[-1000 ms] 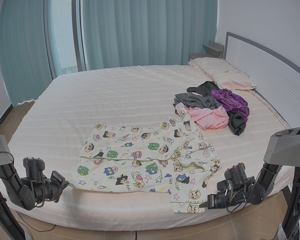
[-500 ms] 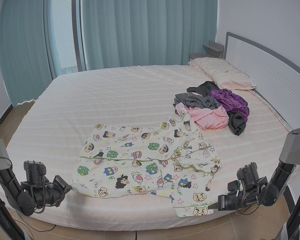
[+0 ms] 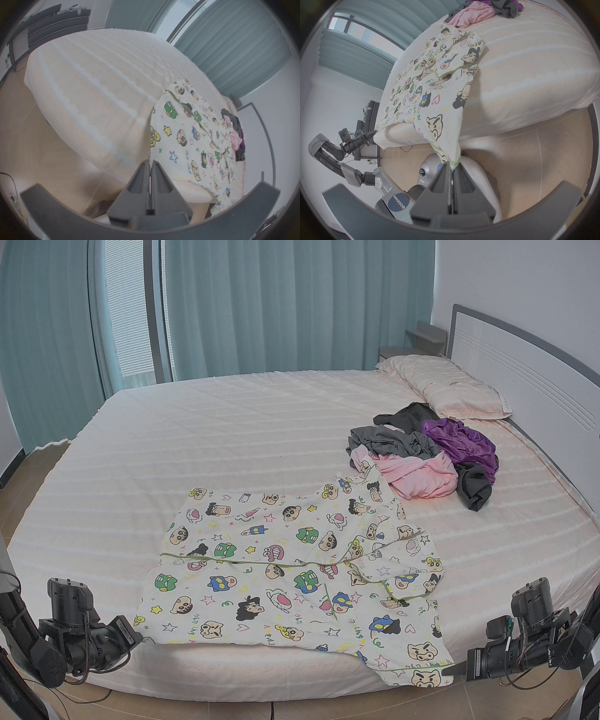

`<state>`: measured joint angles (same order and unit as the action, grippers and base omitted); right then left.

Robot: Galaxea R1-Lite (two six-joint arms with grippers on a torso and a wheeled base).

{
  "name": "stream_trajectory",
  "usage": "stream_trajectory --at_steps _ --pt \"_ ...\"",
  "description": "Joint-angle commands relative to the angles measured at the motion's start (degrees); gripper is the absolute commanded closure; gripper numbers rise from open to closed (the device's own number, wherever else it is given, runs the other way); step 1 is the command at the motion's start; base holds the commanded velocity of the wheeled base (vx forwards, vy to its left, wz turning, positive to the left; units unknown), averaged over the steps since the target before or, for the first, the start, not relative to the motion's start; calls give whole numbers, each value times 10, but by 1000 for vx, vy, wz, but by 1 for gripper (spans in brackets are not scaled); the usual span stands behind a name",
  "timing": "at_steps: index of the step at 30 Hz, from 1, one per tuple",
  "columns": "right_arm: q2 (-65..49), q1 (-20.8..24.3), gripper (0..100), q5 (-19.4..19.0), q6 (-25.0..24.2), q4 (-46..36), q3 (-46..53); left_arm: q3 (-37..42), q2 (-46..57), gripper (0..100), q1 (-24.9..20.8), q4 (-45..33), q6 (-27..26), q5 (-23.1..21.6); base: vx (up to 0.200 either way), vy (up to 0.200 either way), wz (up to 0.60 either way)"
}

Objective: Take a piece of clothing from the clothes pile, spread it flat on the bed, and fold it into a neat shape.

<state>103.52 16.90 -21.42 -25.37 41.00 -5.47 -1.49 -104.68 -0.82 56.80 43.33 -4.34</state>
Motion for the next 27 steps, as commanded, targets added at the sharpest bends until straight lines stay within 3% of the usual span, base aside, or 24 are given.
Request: stream_trajectory --at_steps 1,12,18,21,27 --pt "-23 -2 100 5 7 0 20 15 2 100 -2 -30 -7 1 0 0 0" --pt "-30 -30 100 13 46 -3 50 15 47 100 -9 -131 -61 0 0 0 0" --pt "-61 -63 100 12 66 -14 55 15 114 100 -67 -244 -64 -1 0 0 0" --pt "-83 -56 100 12 67 -50 55 11 141 100 -82 -283 -64 0 0 0 0" --pt "-107 -68 100 12 114 -102 47 -9 146 100 -81 -288 -63 23 0 0 0"
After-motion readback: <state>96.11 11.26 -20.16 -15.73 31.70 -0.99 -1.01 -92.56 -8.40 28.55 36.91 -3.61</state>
